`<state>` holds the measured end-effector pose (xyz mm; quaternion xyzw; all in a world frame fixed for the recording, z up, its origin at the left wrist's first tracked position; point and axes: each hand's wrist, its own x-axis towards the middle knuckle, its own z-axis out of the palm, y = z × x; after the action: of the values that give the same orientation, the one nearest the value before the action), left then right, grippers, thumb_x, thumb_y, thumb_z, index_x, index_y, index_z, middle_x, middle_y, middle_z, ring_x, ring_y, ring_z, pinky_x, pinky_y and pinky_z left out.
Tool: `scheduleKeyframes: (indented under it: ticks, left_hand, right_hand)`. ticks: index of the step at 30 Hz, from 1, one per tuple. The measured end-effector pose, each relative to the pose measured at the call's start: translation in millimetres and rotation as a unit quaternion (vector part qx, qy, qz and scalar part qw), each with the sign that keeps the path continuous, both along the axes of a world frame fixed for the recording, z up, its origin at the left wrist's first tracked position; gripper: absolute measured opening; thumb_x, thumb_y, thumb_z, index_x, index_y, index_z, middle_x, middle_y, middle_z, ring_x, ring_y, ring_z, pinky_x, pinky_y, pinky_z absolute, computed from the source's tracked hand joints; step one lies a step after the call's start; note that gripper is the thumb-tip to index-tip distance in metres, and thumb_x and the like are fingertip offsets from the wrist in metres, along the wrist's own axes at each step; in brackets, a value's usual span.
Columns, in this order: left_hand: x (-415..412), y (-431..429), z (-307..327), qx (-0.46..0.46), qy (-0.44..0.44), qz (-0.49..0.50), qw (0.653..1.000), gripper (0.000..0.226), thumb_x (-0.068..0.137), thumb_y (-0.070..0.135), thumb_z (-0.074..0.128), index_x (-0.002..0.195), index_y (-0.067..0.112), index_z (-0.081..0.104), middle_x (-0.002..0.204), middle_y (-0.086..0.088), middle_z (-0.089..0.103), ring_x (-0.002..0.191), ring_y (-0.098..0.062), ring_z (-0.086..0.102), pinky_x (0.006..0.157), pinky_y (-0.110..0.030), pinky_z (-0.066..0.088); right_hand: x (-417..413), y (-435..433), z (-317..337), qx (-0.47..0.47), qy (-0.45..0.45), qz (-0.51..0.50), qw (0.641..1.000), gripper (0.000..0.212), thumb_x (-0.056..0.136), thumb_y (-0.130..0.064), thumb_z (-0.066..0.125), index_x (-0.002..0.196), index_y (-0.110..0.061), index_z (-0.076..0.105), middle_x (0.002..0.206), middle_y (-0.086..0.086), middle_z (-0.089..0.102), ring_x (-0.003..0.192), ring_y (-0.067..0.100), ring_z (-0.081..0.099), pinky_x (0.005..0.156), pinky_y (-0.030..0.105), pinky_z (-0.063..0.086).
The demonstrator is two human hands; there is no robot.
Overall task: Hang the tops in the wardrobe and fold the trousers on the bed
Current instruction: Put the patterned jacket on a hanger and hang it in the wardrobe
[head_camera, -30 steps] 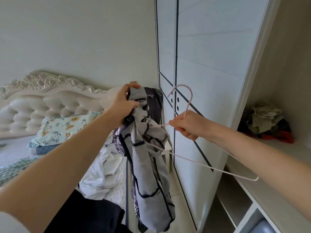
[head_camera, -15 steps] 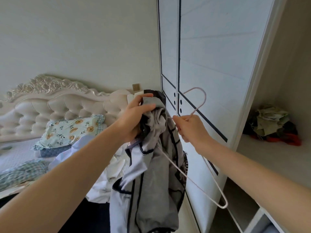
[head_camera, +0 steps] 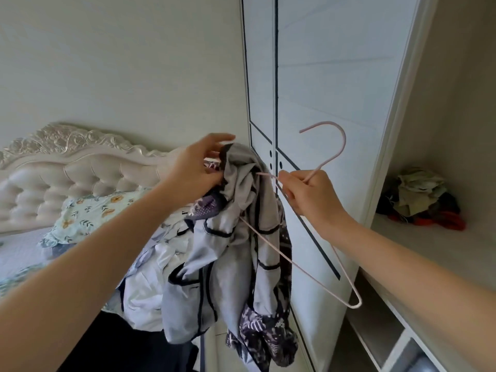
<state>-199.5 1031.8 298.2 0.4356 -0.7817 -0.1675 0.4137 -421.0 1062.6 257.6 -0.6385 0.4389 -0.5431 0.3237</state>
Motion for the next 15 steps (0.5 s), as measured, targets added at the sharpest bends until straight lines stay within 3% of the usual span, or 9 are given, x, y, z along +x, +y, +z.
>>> scheduleKeyframes:
  ticks: [2, 4, 5, 7, 9, 14, 15]
  left_hand:
    - [0, -7, -9, -0.007, -0.139, 0.056, 0.989, 0.053, 0.081, 0.008, 0.069, 0.128, 0.029, 0.055, 0.119, 0.005, 0.063, 0.11, -0.013, 0.057, 0.099, -0.023, 0.042]
    - [-4, -10, -15, -0.016, -0.288, 0.118, 0.95, 0.041, 0.081, 0.023, 0.064, 0.122, 0.024, 0.057, 0.115, 0.004, 0.061, 0.118, -0.018, 0.05, 0.11, -0.038, 0.024]
    - [-9, -7, -16, -0.019, -0.328, 0.124, 0.936, 0.032, 0.08, 0.027, 0.06, 0.112, 0.021, 0.058, 0.106, 0.004, 0.062, 0.112, -0.019, 0.051, 0.112, -0.042, 0.02]
    - [-21, 0, -16, 0.001, -0.327, 0.088, 0.941, 0.026, 0.075, 0.032, 0.049, 0.096, 0.018, 0.056, 0.09, 0.003, 0.062, 0.097, -0.023, 0.058, 0.105, -0.043, 0.035]
    - [-31, 4, -20, 0.029, -0.304, 0.047, 0.951, 0.023, 0.079, 0.024, 0.051, 0.101, 0.016, 0.056, 0.094, -0.002, 0.065, 0.091, -0.025, 0.06, 0.086, -0.042, 0.049]
    - [-42, 8, -33, 0.096, -0.193, -0.023, 0.976, 0.029, 0.086, -0.003, 0.059, 0.113, 0.005, 0.053, 0.097, -0.008, 0.065, 0.077, -0.018, 0.06, 0.061, -0.018, 0.048]
    - [-40, 6, -34, 0.104, -0.163, -0.026, 0.981, 0.029, 0.086, -0.002, 0.06, 0.114, 0.005, 0.054, 0.099, -0.009, 0.065, 0.079, -0.019, 0.062, 0.064, -0.019, 0.052]
  right_hand:
    - [-5, -2, 3, -0.006, 0.01, -0.008, 1.0, 0.049, 0.096, -0.019, 0.053, 0.052, -0.008, 0.035, 0.05, 0.006, 0.026, 0.043, 0.015, 0.022, 0.043, 0.018, 0.023]
    - [-10, -2, 4, -0.015, 0.04, -0.022, 0.999, 0.049, 0.096, -0.021, 0.054, 0.051, -0.006, 0.037, 0.049, 0.006, 0.028, 0.043, 0.015, 0.024, 0.044, 0.019, 0.025]
    - [-12, -1, 3, -0.019, 0.058, -0.032, 0.998, 0.05, 0.095, -0.021, 0.054, 0.052, -0.001, 0.039, 0.048, 0.007, 0.029, 0.042, 0.014, 0.024, 0.045, 0.019, 0.026]
    - [-14, 0, 2, -0.023, 0.091, -0.05, 0.994, 0.05, 0.095, -0.022, 0.054, 0.055, 0.006, 0.043, 0.047, 0.008, 0.032, 0.039, 0.013, 0.027, 0.045, 0.017, 0.029]
    - [-14, -1, 2, -0.022, 0.128, -0.059, 0.99, 0.05, 0.094, -0.024, 0.055, 0.055, 0.007, 0.048, 0.046, 0.008, 0.038, 0.041, 0.014, 0.033, 0.047, 0.019, 0.031]
    - [-24, -9, 0, -0.014, 0.213, -0.079, 0.974, 0.052, 0.092, -0.032, 0.055, 0.055, 0.003, 0.048, 0.054, 0.018, 0.047, 0.049, 0.017, 0.04, 0.056, 0.029, 0.036]
    - [-25, -11, 0, -0.011, 0.226, -0.087, 0.97, 0.054, 0.092, -0.037, 0.055, 0.06, 0.005, 0.049, 0.056, 0.018, 0.05, 0.05, 0.017, 0.042, 0.058, 0.029, 0.038]
